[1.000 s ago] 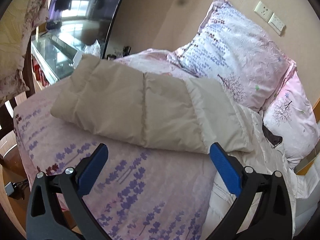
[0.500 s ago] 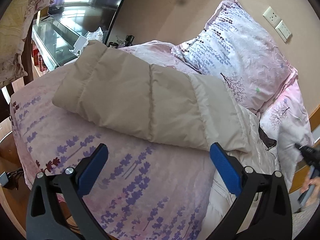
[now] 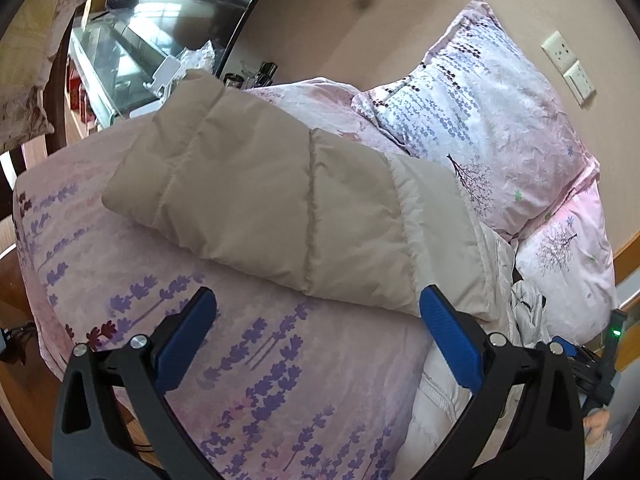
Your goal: Fold large clothes
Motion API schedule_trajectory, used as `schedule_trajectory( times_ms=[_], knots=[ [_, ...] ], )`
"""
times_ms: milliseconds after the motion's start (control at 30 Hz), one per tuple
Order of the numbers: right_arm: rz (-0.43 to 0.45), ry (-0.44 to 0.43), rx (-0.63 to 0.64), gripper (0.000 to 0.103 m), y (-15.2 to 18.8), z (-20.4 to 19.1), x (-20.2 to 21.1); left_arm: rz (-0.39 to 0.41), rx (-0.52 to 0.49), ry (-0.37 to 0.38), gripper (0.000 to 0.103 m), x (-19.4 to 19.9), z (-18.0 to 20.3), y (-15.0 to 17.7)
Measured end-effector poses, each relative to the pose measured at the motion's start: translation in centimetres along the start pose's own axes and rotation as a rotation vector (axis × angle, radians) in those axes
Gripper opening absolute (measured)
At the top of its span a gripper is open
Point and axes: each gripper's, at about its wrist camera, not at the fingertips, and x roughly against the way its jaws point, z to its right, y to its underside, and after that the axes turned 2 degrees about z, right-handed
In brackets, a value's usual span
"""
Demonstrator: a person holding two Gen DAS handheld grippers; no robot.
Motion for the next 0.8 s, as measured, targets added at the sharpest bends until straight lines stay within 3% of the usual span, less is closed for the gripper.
schedule_trajectory(
  times_ms=[67, 167, 200, 267, 333, 433, 533, 633, 800],
  knots=[
    [0.023, -0.03, -0.103, 0.032, -0.9, 1.6, 0.4, 0.0, 0.016, 0.009, 0.101, 0.0, -0.2, 0.0],
    [0.005, -0.027, -0.281, 0.015, -1.4, 4.7, -1.1, 0.013, 0.039, 0.018, 0.1, 0.3, -0.4, -0.1],
    [-0.019, -0.035, -0.327, 0.013, -1.3, 5.3, -2.1, 0.019, 0.05, 0.021, 0.1, 0.4, -0.6, -0.1],
    [-0.107, -0.078, -0.357, 0.012, -1.2, 5.2, -5.1, 0.025, 0.073, 0.028, 0.1, 0.5, -0.8, -0.2],
    [-0.201, -0.086, -0.302, 0.011, -0.8, 3.5, -7.5, 0.025, 0.107, 0.038, 0.1, 0.5, -1.2, -0.4],
    [-0.193, -0.002, -0.187, 0.009, -1.2, 1.2, -7.7, 0.028, 0.155, 0.048, 0.1, 0.5, -1.7, -0.6],
    [-0.146, -0.06, -0.26, 0.011, -1.1, 2.1, -5.7, 0.037, 0.211, 0.056, 0.097, 0.7, -2.7, -0.8],
    [-0.09, -0.162, -0.348, 0.038, -0.4, 3.6, -3.0, 0.045, 0.276, 0.068, 0.094, 1.0, -3.9, -0.9],
    [-0.045, -0.215, -0.399, 0.041, 1.0, 5.9, 0.2, 0.052, 0.379, 0.095, 0.087, 1.0, -5.7, -1.6]
  ],
)
